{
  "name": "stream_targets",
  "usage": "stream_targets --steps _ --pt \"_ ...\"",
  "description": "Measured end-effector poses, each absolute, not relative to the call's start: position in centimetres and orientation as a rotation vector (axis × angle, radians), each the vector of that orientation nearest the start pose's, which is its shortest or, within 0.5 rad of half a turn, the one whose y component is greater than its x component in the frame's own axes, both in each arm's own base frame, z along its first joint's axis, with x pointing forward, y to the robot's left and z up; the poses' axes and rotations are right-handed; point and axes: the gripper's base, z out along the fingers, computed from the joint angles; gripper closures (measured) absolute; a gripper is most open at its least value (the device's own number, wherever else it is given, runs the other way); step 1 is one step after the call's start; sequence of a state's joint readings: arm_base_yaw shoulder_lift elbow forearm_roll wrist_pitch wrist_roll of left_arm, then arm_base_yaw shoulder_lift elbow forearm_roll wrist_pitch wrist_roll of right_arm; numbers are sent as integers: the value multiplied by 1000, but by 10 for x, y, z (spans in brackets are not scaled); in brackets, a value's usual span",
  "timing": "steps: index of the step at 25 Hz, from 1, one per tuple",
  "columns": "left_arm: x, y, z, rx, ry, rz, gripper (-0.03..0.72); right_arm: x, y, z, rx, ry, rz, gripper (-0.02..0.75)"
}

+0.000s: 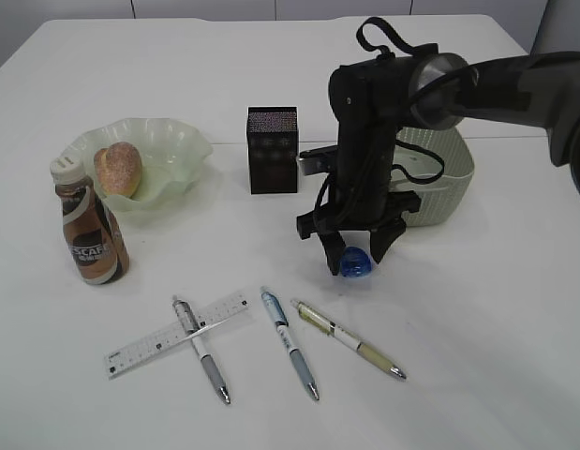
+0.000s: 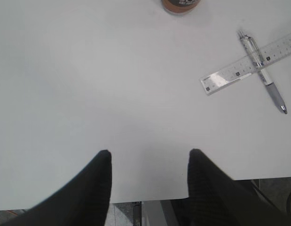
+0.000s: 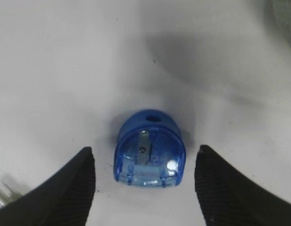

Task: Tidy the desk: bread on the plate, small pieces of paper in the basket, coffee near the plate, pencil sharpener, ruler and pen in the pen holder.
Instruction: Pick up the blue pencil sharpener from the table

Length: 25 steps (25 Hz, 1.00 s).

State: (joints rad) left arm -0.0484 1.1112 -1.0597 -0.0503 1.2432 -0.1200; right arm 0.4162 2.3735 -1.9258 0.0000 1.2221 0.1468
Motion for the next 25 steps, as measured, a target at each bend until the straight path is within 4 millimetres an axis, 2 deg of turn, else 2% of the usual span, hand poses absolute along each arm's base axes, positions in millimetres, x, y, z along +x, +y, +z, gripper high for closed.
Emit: stream_targets --steps 25 --pt "191 -14 339 -110 2779 -113 316 431 191 132 -424 3126 -6 219"
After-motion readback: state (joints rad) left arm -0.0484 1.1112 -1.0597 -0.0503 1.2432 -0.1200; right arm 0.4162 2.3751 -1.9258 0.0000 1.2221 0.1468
